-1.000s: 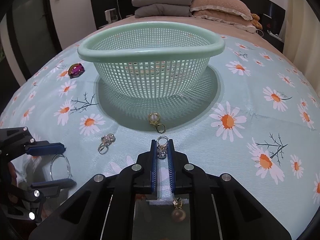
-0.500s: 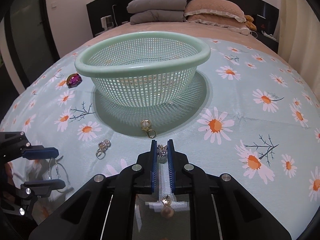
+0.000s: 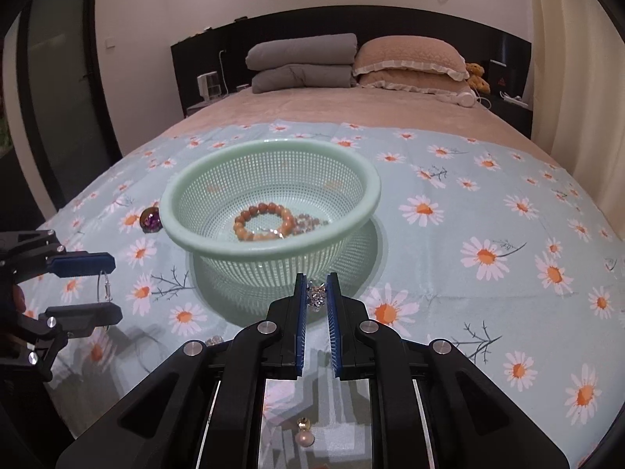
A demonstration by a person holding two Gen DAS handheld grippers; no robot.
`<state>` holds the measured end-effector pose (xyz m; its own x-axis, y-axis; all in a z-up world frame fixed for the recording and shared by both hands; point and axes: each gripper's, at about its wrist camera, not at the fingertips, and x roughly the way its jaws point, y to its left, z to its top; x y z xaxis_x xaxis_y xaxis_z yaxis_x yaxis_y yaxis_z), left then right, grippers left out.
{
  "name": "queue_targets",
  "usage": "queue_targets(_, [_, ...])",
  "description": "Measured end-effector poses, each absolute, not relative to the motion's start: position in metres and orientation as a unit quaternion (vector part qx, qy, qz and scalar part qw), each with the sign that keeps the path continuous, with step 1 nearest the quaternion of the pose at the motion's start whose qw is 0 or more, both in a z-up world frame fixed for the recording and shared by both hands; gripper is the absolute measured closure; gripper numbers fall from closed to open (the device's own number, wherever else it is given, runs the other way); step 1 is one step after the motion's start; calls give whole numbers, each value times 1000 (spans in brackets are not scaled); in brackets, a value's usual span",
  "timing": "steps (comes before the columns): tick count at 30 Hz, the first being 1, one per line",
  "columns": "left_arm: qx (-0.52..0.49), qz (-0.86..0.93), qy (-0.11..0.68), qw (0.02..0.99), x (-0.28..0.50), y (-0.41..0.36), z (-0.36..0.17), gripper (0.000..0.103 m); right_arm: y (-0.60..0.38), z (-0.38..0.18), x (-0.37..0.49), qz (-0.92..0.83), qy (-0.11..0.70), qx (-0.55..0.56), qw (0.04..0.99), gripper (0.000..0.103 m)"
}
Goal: Organize jewelry
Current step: 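Carry both earrings into the green basket and open both tools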
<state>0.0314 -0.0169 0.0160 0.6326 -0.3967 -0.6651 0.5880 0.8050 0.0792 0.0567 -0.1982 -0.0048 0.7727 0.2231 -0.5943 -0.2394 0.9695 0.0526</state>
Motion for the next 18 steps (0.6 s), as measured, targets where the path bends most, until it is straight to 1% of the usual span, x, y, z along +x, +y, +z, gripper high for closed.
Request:
queue_targets(8, [146,-267,290,907,74,-25,56,60,-188,40,79,131,263,-38,955,93])
queue_targets(12, [139,-258,295,909,95,-28,58,60,-179,48,94,133,255,-50,956,93])
queue_targets(18, [134,-251,315,905,117,-27,43,60,-172,41,110,142,259,-48,954,93])
